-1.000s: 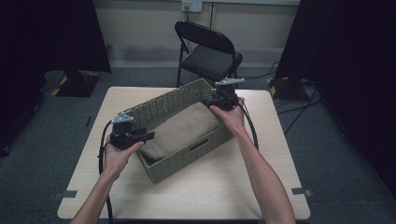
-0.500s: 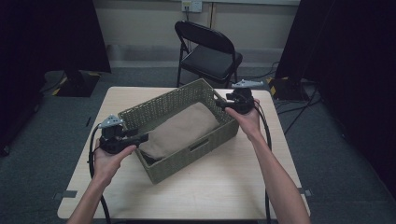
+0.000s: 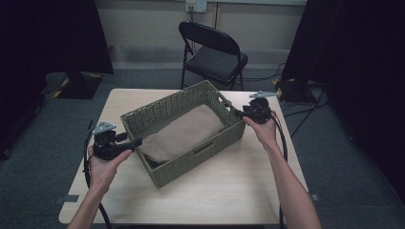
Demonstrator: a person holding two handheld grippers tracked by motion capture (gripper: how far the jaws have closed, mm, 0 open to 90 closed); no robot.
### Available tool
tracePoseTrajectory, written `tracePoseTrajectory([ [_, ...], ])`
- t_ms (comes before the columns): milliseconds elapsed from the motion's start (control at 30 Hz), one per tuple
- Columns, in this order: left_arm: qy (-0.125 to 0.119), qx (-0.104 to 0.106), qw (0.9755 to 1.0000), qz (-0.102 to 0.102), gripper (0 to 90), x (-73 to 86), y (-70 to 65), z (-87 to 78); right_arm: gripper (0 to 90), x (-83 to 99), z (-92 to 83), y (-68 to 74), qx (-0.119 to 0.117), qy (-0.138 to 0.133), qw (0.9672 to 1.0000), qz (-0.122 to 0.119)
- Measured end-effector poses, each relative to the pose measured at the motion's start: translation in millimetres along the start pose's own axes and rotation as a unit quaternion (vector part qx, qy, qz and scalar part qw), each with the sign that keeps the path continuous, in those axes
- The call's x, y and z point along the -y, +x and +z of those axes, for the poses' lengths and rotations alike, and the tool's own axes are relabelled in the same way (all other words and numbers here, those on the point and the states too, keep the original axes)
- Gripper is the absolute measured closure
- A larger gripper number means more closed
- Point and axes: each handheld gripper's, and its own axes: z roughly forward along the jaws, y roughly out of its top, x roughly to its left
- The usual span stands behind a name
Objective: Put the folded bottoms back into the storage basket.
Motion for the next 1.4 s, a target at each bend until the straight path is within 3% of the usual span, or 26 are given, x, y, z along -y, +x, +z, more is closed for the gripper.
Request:
tracePoseTrajectory([
  [133, 0.016, -0.003, 0.9999, -0.006, 30.7, 4.1, 2.9, 7.4, 58.9, 7.4, 4.2, -2.3, -0.008, 0.013, 0.9999, -0.001],
  [167, 0.017, -0.004, 0.9998, -0.008, 31.3, 5.4, 3.4, 8.7, 63.8, 9.7, 5.3, -2.0, -0.003, 0.018, 0.9998, -0.001],
  [200, 0.019, -0.005, 0.9998, -0.003, 36.9, 7.4, 2.9, 11.2, 73.3, 11.5, 5.8, -0.8, -0.012, 0.019, 0.9997, -0.003],
  [267, 0.02, -0.009, 0.9998, 0.004, 38.9, 8.3, 2.2, 11.9, 75.7, 11.1, 5.9, 0.2, -0.012, 0.02, 0.9997, -0.004],
  [333, 0.02, -0.008, 0.9997, -0.008, 40.9, 7.8, 2.8, 11.3, 79.9, 10.3, 6.3, 3.4, 0.003, 0.028, 0.9995, -0.013],
  [400, 0.021, -0.011, 0.9997, -0.008, 43.3, 7.1, 5.4, 11.0, 83.5, 12.3, 4.0, 1.0, -0.006, 0.026, 0.9996, -0.005],
  [500, 0.02, -0.009, 0.9997, -0.009, 44.3, 6.5, 7.6, 11.5, 83.3, 16.6, 0.4, 1.8, -0.012, 0.02, 0.9997, -0.003],
  [633, 0.024, -0.01, 0.9996, -0.008, 47.0, 4.7, 11.8, 11.2, 81.4, 24.6, -11.1, 10.3, -0.012, 0.022, 0.9995, -0.021],
  [900, 0.026, -0.013, 0.9995, 0.01, 50.1, 0.8, 20.8, 14.2, 77.0, 38.9, -27.8, 22.3, -0.021, 0.014, 0.9994, -0.022],
  [1100, 0.025, -0.024, 0.9991, 0.024, 53.3, -1.9, 24.4, 17.8, 70.8, 43.4, -40.2, 34.5, -0.025, 0.036, 0.9981, -0.043],
  [1200, 0.029, -0.018, 0.9992, 0.022, 54.0, -3.2, 26.7, 19.6, 61.1, 43.1, -42.4, 36.7, -0.022, 0.032, 0.9981, -0.048],
  [1333, 0.041, -0.03, 0.9979, 0.039, 54.7, -7.6, 25.9, 22.1, 59.5, 33.4, -37.1, 31.7, -0.025, 0.015, 0.999, -0.033],
  [1400, 0.041, -0.029, 0.9981, 0.037, 55.1, -9.1, 27.5, 23.6, 59.1, 25.7, -31.8, 29.3, -0.028, 0.005, 0.9992, -0.029],
])
